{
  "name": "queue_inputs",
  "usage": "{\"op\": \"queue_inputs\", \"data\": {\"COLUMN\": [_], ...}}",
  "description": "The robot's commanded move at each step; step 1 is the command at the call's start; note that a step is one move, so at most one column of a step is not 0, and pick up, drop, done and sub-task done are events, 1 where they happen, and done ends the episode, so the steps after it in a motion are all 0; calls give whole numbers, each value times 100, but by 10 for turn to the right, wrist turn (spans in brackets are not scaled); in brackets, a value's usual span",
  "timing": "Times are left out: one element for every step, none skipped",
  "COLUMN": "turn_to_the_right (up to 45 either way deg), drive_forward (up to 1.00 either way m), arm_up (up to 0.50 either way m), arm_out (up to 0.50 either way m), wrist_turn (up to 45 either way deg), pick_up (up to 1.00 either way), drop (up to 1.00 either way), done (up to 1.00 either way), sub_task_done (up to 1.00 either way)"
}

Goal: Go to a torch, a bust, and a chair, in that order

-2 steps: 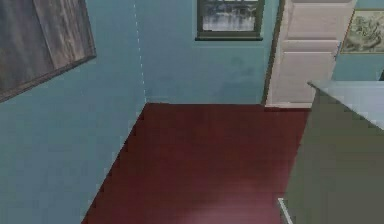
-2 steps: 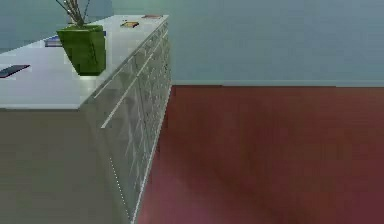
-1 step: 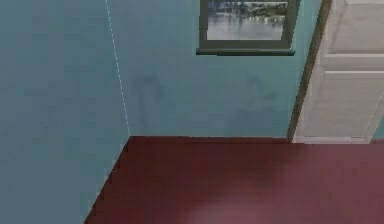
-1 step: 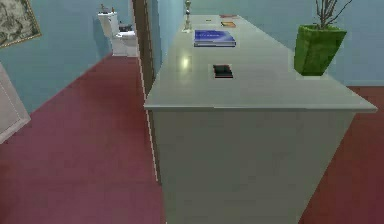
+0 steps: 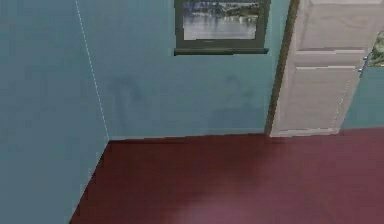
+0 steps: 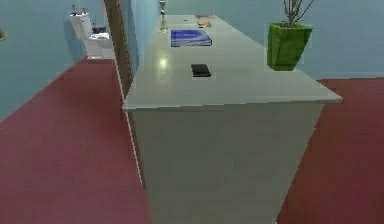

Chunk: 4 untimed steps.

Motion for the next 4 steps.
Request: {"op": "queue_inputs", "data": {"turn_to_the_right": [0,450,60,0], "drive_forward": [30,0,0,100], "arm_up": [0,0,0,0], "arm_out": [0,0,0,0], "wrist_turn": [0,0,0,0], "pick_up": [0,0,0,0], "drop": [0,0,0,0], "done": [0,0,0,0], "sub_task_done": [0,0,0,0]}}
